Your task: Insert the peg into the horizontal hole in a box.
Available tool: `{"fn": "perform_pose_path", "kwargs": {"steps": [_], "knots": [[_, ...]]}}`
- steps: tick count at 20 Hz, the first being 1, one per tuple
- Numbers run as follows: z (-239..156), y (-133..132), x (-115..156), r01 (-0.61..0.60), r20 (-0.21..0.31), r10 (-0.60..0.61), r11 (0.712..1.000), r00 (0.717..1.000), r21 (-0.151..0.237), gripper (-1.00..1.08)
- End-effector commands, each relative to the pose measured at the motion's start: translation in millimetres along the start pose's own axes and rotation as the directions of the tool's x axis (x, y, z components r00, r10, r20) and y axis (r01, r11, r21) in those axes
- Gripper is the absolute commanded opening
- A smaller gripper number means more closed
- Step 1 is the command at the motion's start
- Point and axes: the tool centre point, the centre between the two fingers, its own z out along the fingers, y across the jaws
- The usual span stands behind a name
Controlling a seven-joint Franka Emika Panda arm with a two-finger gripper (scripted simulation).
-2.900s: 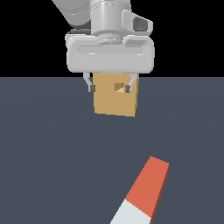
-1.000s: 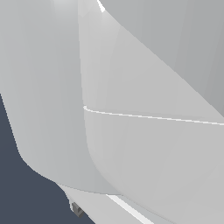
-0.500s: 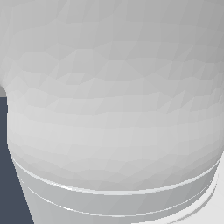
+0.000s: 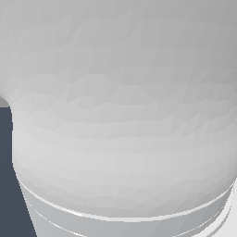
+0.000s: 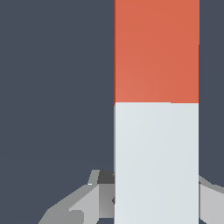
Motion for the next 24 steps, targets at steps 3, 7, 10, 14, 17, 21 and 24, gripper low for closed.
{"fn": "perform_pose_path", "kwargs": {"steps": [3, 7, 10, 14, 17, 21, 24], "knots": [[0.0, 0.0, 0.2, 0.000, 0.000, 0.000, 1.000, 1.000, 0.000, -1.00], [-2.7, -3.6, 6.5, 0.009, 0.000, -0.009, 1.000, 1.000, 0.000, -1.00], [-8.3, -11.3, 19.6, 0.026, 0.000, -0.026, 1.000, 1.000, 0.000, -1.00], [-20.8, -29.1, 48.3, 0.064, 0.000, -0.064, 0.998, 0.998, 0.000, -1.00], [-34.0, -49.0, 78.0, 0.105, 0.000, -0.105, 0.994, 0.994, 0.000, -1.00], [-57.0, -86.0, 127.2, 0.174, 0.001, -0.174, 0.985, 0.985, -0.001, -1.00], [-75.2, -117.2, 164.3, 0.228, 0.001, -0.228, 0.974, 0.974, -0.001, -1.00]]}}
